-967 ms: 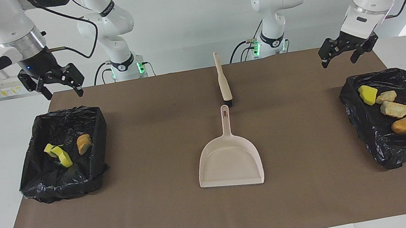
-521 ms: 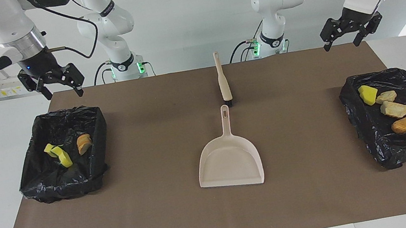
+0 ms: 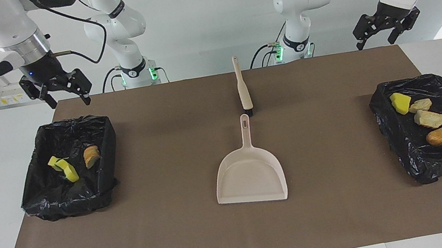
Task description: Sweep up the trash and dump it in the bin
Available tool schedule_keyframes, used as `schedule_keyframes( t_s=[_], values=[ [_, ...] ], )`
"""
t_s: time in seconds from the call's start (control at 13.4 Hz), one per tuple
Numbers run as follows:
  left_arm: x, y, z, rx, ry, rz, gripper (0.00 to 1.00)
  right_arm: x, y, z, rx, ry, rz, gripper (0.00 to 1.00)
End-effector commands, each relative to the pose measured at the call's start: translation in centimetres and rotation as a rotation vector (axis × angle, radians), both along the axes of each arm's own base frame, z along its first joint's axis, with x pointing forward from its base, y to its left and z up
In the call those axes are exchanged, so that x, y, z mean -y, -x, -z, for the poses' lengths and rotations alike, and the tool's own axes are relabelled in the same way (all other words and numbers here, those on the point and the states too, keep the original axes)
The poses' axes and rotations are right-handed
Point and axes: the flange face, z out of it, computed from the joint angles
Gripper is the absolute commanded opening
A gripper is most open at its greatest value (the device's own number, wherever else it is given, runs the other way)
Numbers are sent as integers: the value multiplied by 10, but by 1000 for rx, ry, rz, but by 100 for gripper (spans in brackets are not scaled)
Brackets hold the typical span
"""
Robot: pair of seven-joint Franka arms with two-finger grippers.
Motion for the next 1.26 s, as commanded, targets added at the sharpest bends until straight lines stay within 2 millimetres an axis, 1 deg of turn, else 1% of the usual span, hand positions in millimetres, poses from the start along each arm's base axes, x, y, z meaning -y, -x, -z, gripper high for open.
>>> schedule_keyframes(
  t_s=[0.0, 0.15, 0.3, 0.45, 0.82, 0.89, 1.04, 1.12, 1.19],
  values=[
    [-1, 2, 1, 23, -7, 8, 100, 1, 3, 0, 10, 6, -6, 100],
    [-1, 0, 0, 29, -7, 8, 100, 1, 3, 0, 10, 6, -6, 100],
    [4, -5, -2, 73, 0, 6, 100, 1, 3, 0, 10, 6, -6, 100],
    [5, -7, -1, 80, 0, 20, 100, 1, 3, 0, 10, 6, -6, 100],
    [9, -5, -2, 64, 7, 22, 100, 1, 3, 0, 10, 6, -6, 100],
    [13, -3, -2, 52, 2, 39, 100, 0, 3, 0, 10, 4, -6, 100],
    [28, -1, -3, 58, 4, 116, 100, 1, 3, 0, 10, 6, -6, 100],
    [30, 1, -3, 55, 4, 141, 100, 1, 3, 0, 10, 6, -5, 100],
    [25, 2, -3, 46, 3, 119, 100, 0, 3, 0, 10, 4, -6, 100]
  ],
)
